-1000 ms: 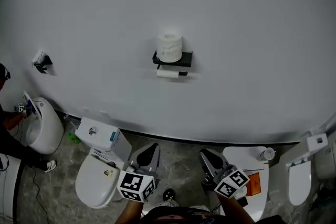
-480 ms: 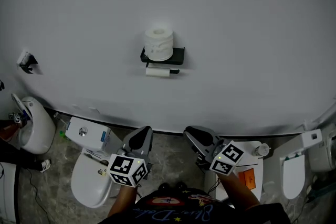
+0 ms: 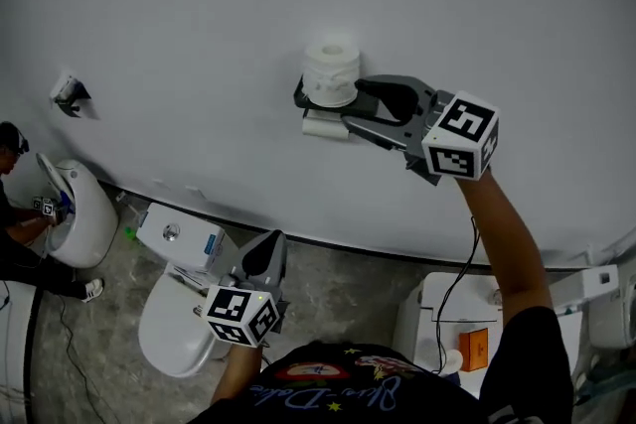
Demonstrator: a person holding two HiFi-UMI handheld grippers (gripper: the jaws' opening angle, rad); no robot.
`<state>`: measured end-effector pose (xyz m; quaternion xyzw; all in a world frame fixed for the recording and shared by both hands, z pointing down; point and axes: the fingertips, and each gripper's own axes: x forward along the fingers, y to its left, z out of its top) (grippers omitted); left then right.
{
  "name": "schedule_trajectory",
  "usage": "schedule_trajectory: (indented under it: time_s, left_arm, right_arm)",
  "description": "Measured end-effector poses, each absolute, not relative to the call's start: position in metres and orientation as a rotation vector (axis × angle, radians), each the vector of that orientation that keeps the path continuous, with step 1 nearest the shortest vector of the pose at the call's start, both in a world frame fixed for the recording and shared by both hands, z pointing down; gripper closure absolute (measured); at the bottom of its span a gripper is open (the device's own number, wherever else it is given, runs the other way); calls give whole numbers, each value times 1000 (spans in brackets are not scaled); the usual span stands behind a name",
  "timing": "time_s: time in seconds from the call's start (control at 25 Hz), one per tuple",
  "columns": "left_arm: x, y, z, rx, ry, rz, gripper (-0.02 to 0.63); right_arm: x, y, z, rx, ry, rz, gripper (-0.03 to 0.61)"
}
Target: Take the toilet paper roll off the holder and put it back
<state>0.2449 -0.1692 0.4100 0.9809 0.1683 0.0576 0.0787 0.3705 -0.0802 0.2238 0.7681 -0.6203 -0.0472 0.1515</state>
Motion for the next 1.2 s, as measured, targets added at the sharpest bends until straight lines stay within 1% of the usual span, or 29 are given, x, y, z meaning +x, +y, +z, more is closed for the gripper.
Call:
schedule_trajectory:
  time_s: [0.16, 0.28, 0.48, 0.8, 1.04, 1.2]
  left_arm:
    - [241, -182, 411, 2936, 456, 174, 617]
    - [237, -195, 412, 2933, 400, 173, 617]
    - [232, -221, 414, 2927, 292, 167, 617]
    - [231, -227, 416, 2907, 264, 157, 617]
    - [233, -232, 424, 2891, 236, 171, 617]
    - [231, -231, 424, 2884, 243, 170, 617]
  right_arm:
    - [419, -108, 213, 2051, -1668, -30, 339]
    - [446, -121, 216, 1984, -1617, 85, 334]
    - [471, -130, 231, 1884, -1556, 253, 334]
    - [487, -136, 248, 1776, -1505, 448, 334]
    - [492, -141, 257, 1681, -1453, 505, 338]
    - [489, -138, 254, 1729, -1428, 487, 354]
